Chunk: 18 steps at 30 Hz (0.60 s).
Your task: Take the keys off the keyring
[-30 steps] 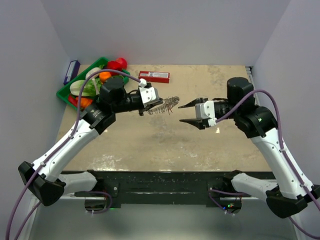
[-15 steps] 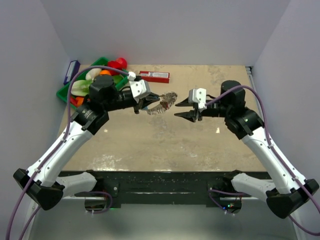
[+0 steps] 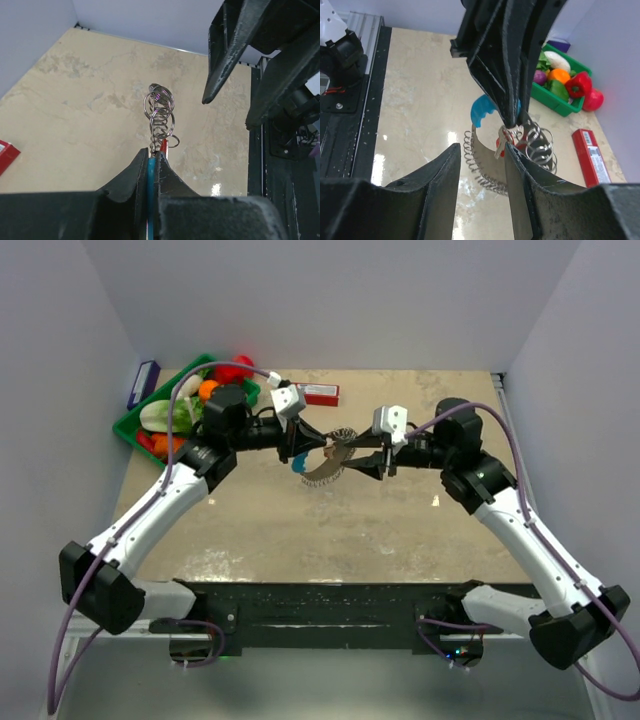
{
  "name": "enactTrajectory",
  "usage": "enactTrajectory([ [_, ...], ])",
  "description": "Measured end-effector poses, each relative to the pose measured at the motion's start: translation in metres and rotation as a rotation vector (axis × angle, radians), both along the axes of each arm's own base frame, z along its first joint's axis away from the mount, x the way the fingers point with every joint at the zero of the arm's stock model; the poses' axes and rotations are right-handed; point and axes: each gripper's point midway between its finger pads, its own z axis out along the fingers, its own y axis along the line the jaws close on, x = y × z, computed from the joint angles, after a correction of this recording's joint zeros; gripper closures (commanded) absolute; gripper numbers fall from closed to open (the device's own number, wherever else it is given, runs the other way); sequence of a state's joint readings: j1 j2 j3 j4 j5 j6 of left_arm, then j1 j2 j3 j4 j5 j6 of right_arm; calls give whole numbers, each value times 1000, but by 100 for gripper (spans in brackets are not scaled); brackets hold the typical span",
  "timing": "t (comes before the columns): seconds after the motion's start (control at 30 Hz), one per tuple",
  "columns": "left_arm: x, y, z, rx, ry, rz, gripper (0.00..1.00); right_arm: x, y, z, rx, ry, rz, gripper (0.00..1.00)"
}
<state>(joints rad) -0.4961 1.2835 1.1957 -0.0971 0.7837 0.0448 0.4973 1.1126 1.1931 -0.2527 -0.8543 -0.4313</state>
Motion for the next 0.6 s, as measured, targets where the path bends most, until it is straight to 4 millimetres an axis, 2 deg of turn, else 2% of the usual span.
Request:
enactTrajectory([
  [0.17, 15, -10, -48, 45, 93, -26, 100, 11, 4, -37, -53, 67, -7, 56],
  [0.27, 22, -16, -70, 60, 130, -53, 100, 25, 5, -59, -100, 83, -32, 57],
  [0.4, 37, -17, -91, 57, 155, -54, 100, 40, 1, -88, -158, 94, -65, 58],
  [0.6, 56, -3, -117, 45, 150, 19, 100, 62, -10, -133, -194, 172, -132, 61],
])
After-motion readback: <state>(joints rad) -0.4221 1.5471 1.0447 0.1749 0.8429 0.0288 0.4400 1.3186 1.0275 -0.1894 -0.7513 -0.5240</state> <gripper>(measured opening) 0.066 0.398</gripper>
